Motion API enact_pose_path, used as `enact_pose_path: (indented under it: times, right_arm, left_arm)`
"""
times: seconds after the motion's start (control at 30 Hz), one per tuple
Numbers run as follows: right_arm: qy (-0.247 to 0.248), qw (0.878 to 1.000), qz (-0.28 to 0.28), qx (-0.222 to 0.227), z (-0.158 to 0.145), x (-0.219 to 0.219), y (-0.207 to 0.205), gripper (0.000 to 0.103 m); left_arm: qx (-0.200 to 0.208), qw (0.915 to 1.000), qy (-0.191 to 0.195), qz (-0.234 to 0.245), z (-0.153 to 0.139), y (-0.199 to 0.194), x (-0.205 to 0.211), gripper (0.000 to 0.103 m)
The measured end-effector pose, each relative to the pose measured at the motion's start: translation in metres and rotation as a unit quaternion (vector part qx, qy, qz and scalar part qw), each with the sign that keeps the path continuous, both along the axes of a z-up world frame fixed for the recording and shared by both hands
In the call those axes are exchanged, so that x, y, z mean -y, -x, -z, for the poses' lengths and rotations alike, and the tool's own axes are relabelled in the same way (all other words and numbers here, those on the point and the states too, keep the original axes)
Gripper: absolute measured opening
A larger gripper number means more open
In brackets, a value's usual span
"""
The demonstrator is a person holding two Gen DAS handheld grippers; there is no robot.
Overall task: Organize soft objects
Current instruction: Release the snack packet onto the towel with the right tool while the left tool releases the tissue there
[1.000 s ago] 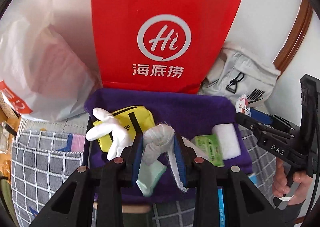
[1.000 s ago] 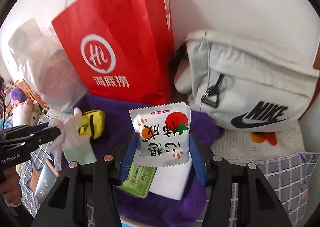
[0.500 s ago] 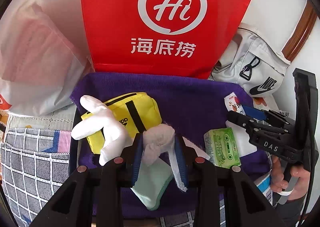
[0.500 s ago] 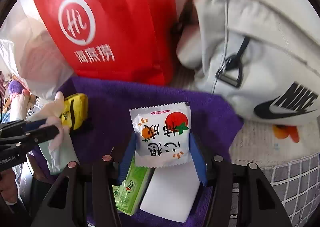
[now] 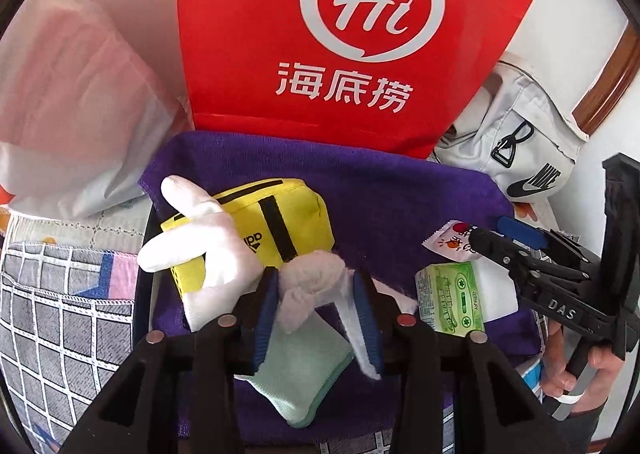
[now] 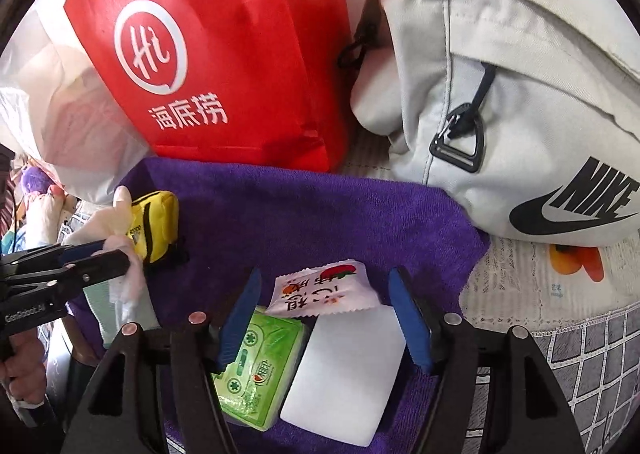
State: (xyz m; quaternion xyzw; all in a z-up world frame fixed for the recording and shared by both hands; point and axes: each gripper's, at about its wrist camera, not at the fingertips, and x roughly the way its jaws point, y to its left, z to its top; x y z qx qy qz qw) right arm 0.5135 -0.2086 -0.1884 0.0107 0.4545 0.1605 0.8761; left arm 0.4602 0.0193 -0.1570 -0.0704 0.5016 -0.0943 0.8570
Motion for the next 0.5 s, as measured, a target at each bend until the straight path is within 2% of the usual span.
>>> enact_pose_path:
  times: [0.03,0.17,0.5]
  right_arm:
    - [0.001,1.000,0.000,0.003,-0.002,0.000,0.001,0.066]
    - [0.006,1.000,-0.005,0.020,-0.014,-0.004,0.010,0.066]
    - [-0.005,0.999,-0.003,0.048,-0.046,0.001,0.061,0.067]
  left_arm:
    - [0.000,1.0000,0.003,-0.002,-0.001,0.000,-0.001,0.037]
    - [0.000,0.9999,0.013,-0.003,-0.007,0.005,-0.001,0.053]
    - [0.029,0.9994,-0.002,-0.018,-0.049,0.046,-0.010,0.054]
